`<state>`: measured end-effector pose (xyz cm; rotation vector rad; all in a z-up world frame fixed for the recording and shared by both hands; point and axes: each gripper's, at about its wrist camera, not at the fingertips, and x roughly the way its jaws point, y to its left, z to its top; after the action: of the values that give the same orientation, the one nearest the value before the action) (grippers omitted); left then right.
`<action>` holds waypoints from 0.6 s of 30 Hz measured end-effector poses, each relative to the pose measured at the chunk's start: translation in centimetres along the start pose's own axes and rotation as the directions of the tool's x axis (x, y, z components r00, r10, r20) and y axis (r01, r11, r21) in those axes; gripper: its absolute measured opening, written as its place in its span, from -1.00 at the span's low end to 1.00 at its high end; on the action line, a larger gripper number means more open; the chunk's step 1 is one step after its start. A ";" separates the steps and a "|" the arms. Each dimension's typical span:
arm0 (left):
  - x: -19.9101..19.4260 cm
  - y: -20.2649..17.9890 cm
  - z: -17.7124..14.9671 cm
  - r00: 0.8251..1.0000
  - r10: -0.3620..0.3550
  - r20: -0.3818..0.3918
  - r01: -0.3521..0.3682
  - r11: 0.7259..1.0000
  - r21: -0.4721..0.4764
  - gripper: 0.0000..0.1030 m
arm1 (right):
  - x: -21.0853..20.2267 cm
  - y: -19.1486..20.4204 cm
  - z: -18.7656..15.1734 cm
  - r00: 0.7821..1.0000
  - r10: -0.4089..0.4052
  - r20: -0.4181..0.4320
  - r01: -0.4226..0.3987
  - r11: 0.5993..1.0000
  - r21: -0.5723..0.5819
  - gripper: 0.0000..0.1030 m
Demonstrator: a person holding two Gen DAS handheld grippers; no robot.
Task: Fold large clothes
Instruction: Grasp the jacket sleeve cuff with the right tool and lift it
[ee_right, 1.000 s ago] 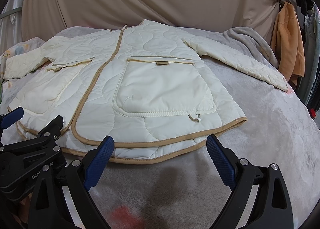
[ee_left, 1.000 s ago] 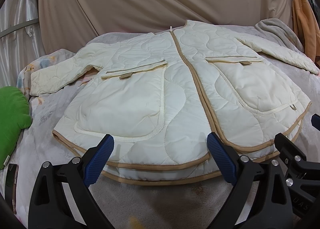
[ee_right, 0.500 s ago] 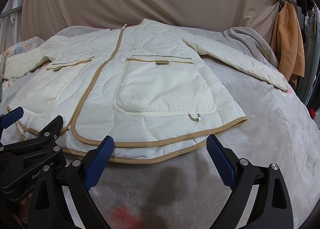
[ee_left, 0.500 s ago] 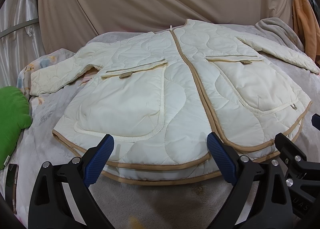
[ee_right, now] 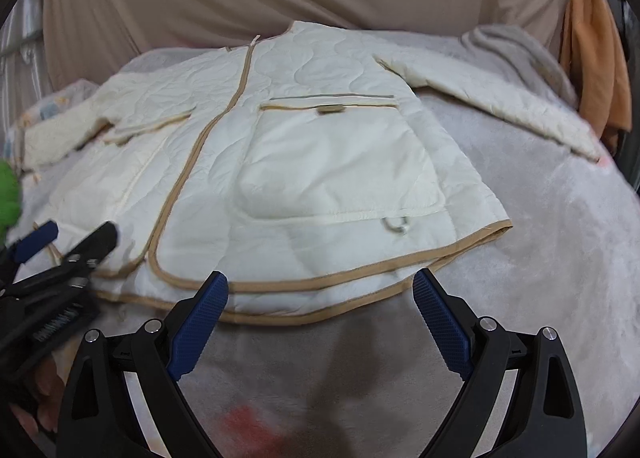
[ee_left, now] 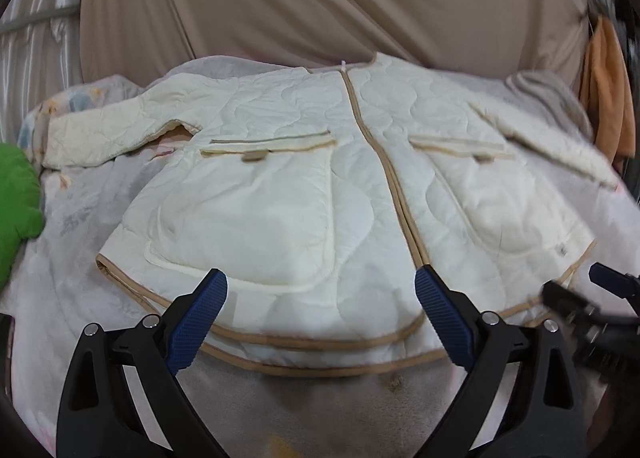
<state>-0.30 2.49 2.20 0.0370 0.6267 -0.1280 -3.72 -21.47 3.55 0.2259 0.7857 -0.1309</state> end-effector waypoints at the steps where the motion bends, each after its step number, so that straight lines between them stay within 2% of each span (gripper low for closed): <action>1: -0.2 1.0 0.6 1.000 0.004 -0.002 -0.004 1.000 -0.016 0.84 | 0.1 -1.6 0.9 1.000 -0.006 0.003 0.006 1.000 0.025 0.77; 4: 0.1 3.4 2.5 1.000 0.018 -0.004 -0.018 0.999 -0.036 0.84 | 0.4 -9.4 4.7 0.996 -0.086 0.019 0.083 0.988 0.132 0.77; 6: 0.7 4.9 3.6 0.999 0.041 -0.004 -0.041 0.998 -0.037 0.84 | 1.4 -15.8 7.2 0.987 -0.160 0.018 0.151 0.961 0.231 0.78; 9: 1.9 6.9 4.8 0.994 0.114 -0.006 -0.114 0.993 -0.041 0.84 | 3.6 -25.0 9.8 0.980 -0.197 -0.008 0.184 0.902 0.392 0.77; 12: 3.2 7.9 6.2 0.988 0.154 -0.010 -0.154 0.987 -0.036 0.84 | 5.9 -32.8 11.4 0.973 -0.230 -0.033 0.211 0.814 0.540 0.74; 15: 4.5 8.7 7.3 0.980 0.199 -0.015 -0.199 0.979 -0.043 0.85 | 7.9 -37.7 12.2 0.978 -0.207 -0.024 0.172 0.737 0.654 0.71; 18: 6.1 9.3 8.4 0.973 0.225 -0.045 -0.227 0.972 -0.055 0.85 | 9.9 -40.5 12.9 0.980 -0.200 -0.017 0.149 0.671 0.727 0.56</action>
<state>10.65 10.43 5.37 0.0528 0.6603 0.1127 3.90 -64.24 -0.82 0.9072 0.6539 -0.6429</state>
